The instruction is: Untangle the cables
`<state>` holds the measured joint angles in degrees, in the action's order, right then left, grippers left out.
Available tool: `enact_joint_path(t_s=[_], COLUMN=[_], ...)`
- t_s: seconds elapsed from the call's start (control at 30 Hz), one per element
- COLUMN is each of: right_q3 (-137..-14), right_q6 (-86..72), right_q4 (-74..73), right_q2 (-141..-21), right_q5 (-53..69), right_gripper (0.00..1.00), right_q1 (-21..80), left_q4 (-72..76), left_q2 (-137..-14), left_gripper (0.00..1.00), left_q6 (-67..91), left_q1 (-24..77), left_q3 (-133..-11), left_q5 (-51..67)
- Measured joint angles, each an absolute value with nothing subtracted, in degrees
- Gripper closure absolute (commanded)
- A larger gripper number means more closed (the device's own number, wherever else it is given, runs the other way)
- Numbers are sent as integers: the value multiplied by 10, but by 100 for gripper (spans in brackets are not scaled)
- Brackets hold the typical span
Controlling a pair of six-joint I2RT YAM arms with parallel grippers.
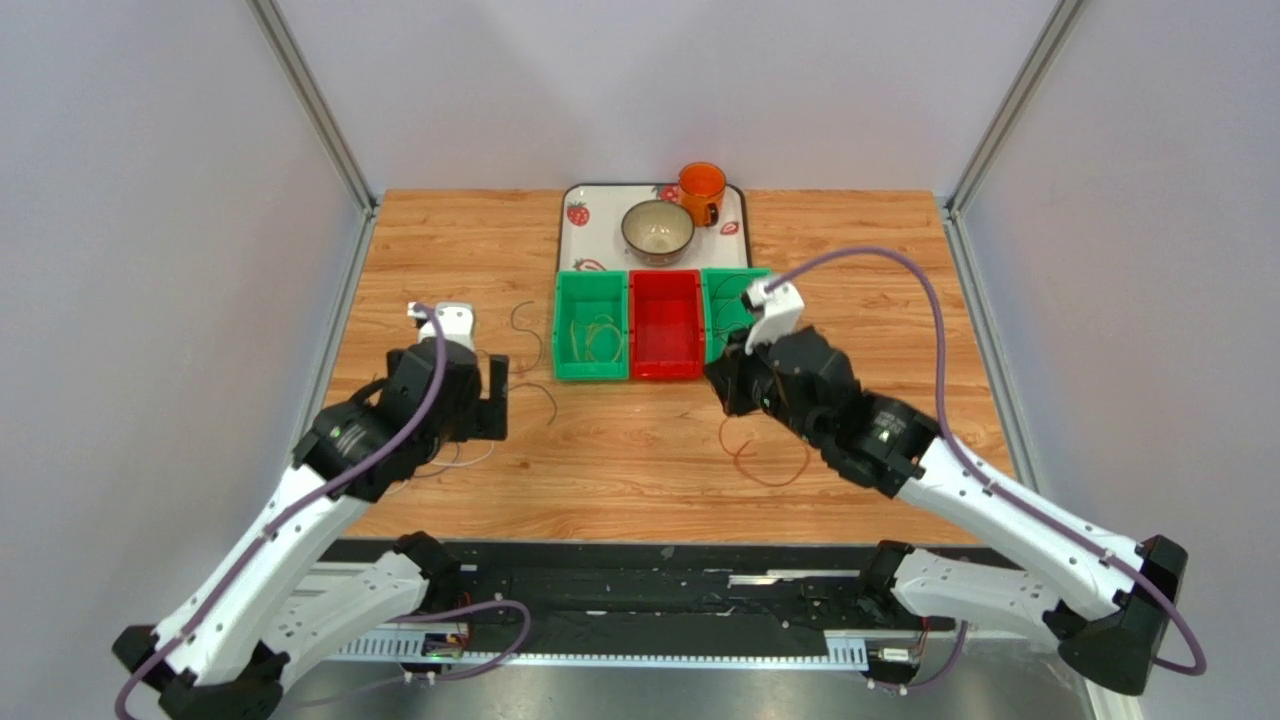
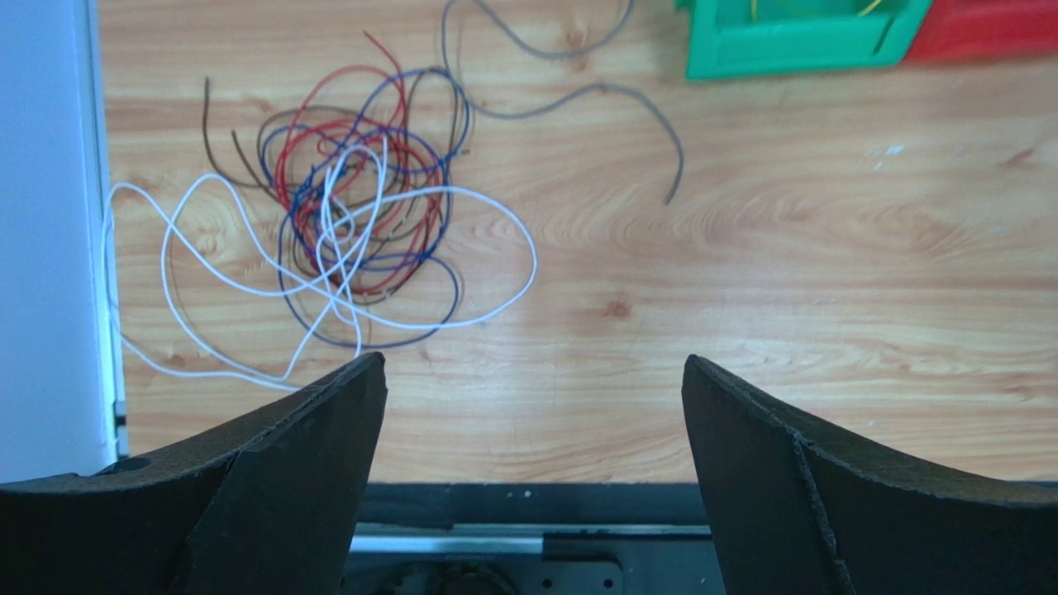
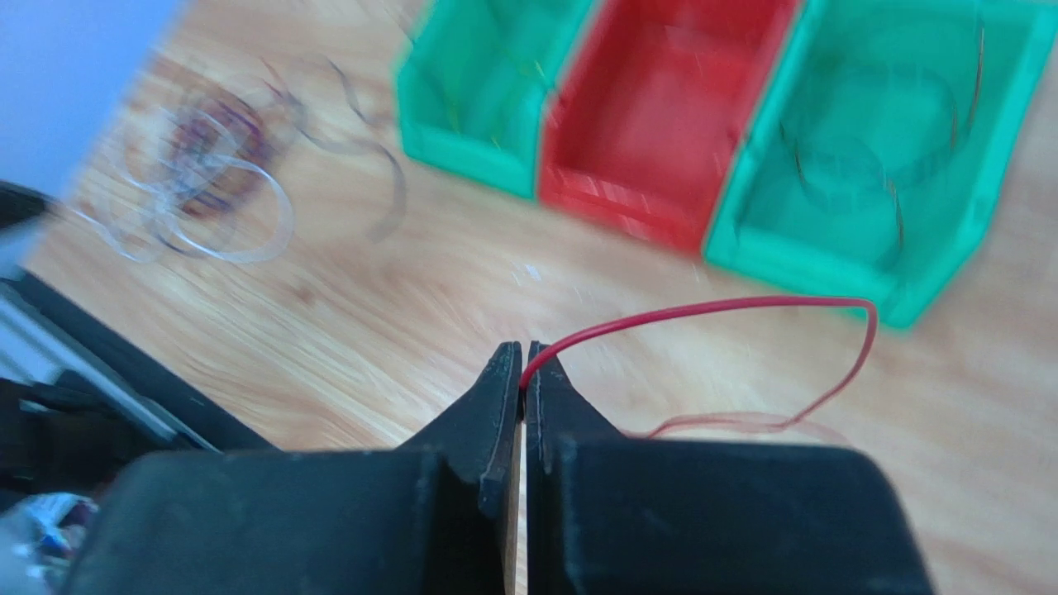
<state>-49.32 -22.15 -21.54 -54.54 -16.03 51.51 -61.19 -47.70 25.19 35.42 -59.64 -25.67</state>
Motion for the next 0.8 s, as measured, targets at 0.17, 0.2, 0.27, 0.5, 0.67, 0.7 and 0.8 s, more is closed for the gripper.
enact_joint_path(t_s=[0.17, 0.2, 0.27, 0.5, 0.67, 0.7, 0.8], right_q3=[-725, -753, -813, -963, -988, -988, -988], right_q6=[-151, -140, -114, -24, 42, 57, 93], right_q4=[-273, -276, -290, -331, -323, -319, -298], right_q2=[-611, -619, -640, -721, -753, -756, -766], right_q5=[-116, -112, -103, -88, -100, -103, -114], right_gripper=[100, 100, 100, 100, 100, 100, 100], right_q1=[515, 515, 515, 515, 515, 514, 510], left_q4=[-581, -580, -575, -568, -567, -567, -565], left_q2=[-402, -400, -402, -405, -402, -401, -397], left_gripper=[3, 3, 3, 3, 3, 3, 3], left_q6=[254, 253, 253, 251, 250, 250, 249], left_q1=[354, 354, 354, 354, 354, 354, 354], left_q3=[-574, -573, -572, -567, -567, -566, -566], left_q5=[-267, -266, -258, -241, -234, -233, -230])
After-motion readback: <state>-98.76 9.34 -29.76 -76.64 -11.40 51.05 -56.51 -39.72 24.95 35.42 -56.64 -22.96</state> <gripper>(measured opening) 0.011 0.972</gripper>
